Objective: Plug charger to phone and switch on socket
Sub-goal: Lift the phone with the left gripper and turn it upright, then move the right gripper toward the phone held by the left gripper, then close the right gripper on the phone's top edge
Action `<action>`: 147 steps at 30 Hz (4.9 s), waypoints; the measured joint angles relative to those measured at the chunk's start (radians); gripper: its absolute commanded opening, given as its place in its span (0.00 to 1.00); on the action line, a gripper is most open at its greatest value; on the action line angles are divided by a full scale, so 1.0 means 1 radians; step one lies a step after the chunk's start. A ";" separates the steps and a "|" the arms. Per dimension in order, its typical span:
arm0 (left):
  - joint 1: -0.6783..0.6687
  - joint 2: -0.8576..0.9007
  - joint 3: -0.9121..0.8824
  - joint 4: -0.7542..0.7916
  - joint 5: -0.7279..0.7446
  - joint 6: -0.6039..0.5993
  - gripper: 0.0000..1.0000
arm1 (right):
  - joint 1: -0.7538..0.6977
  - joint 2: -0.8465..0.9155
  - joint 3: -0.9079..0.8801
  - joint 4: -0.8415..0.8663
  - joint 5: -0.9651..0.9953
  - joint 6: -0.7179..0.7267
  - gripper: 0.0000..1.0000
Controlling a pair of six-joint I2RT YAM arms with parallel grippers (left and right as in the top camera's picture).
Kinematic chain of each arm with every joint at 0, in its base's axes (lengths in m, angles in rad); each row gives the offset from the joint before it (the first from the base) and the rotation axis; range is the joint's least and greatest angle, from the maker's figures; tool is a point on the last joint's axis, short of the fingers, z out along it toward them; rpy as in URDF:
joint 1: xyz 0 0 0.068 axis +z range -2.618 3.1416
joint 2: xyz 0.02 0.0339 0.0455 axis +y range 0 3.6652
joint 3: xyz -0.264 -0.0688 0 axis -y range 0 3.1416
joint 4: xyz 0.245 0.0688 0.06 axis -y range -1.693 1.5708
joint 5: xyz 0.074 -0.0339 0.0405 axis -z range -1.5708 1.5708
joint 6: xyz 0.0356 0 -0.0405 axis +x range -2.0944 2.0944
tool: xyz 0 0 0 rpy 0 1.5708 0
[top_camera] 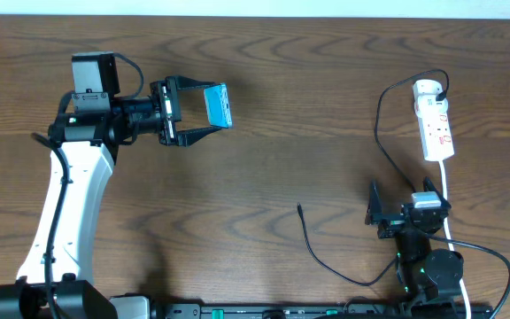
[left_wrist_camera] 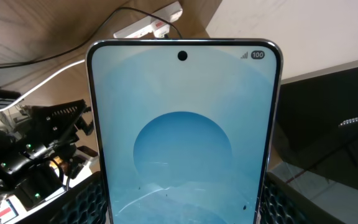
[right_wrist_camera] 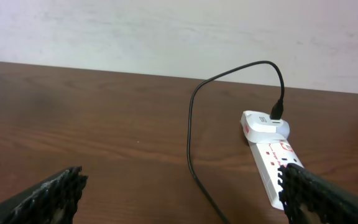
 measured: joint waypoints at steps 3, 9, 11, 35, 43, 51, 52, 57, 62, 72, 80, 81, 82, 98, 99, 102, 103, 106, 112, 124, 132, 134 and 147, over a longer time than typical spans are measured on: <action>0.000 0.000 0.000 0.045 0.000 -0.002 0.07 | 0.000 0.000 0.000 0.000 0.000 0.000 0.99; 0.000 0.000 0.000 0.077 -0.038 0.018 0.07 | 0.000 0.000 0.000 0.000 0.000 0.000 0.99; 0.000 0.000 0.000 0.076 -0.079 0.045 0.07 | 0.000 0.000 0.000 0.000 0.000 0.000 0.99; 0.000 0.000 0.007 -0.414 -0.990 0.410 0.07 | 0.000 0.000 0.000 0.000 0.000 0.000 0.99; 0.000 0.022 0.007 -0.424 -1.082 0.428 0.07 | 0.000 0.000 0.000 0.001 0.000 0.000 0.99; 0.000 0.087 0.007 -0.424 -1.086 0.428 0.07 | 0.000 0.000 0.000 0.003 0.020 -0.001 0.99; 0.000 0.087 0.007 -0.424 -1.086 0.428 0.07 | 0.000 0.000 0.000 0.005 0.020 0.000 0.99; 0.000 0.087 0.007 -0.424 -1.086 0.428 0.07 | 0.000 0.000 0.000 0.086 0.001 0.042 0.99; 0.000 0.087 0.007 -0.422 -1.089 0.428 0.07 | 0.000 0.013 0.070 -0.014 -0.016 0.061 0.99; 0.000 0.087 0.007 -0.420 -1.089 0.429 0.07 | -0.006 0.554 0.658 -0.360 -0.074 0.091 0.99; 0.000 0.087 0.007 -0.418 -1.089 0.428 0.07 | -0.007 1.153 1.084 -0.442 -0.566 0.138 0.99; 0.000 0.087 0.007 -0.420 -1.089 0.429 0.07 | -0.006 1.220 1.098 -0.386 -0.654 0.147 0.99; 0.000 0.087 0.007 -0.419 -1.089 0.429 0.07 | -0.005 1.280 1.103 -0.332 -0.732 0.168 0.99; 0.000 0.087 0.007 -0.419 -1.089 0.429 0.07 | 0.213 1.798 1.106 -0.002 -1.086 0.596 0.98; 0.000 0.087 0.007 -0.418 -1.089 0.429 0.07 | 0.234 1.798 1.106 0.000 -1.083 0.600 0.98; 0.000 0.087 0.007 -0.418 -1.089 0.429 0.07 | 0.309 1.798 1.106 0.002 -1.051 0.609 0.98; 0.000 0.087 0.007 -0.419 -1.089 0.428 0.07 | 0.334 1.798 1.106 0.002 -1.035 0.613 0.98; 0.000 0.087 0.007 -0.419 -1.089 0.428 0.07 | 0.403 1.798 1.106 0.005 -0.975 0.631 0.98; -0.016 0.087 0.007 -0.419 -1.093 0.408 0.07 | 0.494 1.798 1.106 0.029 -0.846 0.662 0.99; -0.100 0.087 0.007 -0.419 -1.096 0.233 0.07 | 0.504 1.798 1.106 0.125 -0.771 0.746 0.92; -0.101 0.087 0.007 -0.391 -1.028 0.184 0.07 | 0.504 1.798 1.106 0.276 -0.790 0.874 0.92; -0.101 0.087 0.007 -0.380 -1.008 0.182 0.07 | 0.504 1.798 1.106 0.288 -0.801 0.900 0.92; -0.101 0.087 0.007 -0.359 -0.898 0.154 0.07 | 0.519 1.798 1.106 0.300 -0.840 0.973 0.81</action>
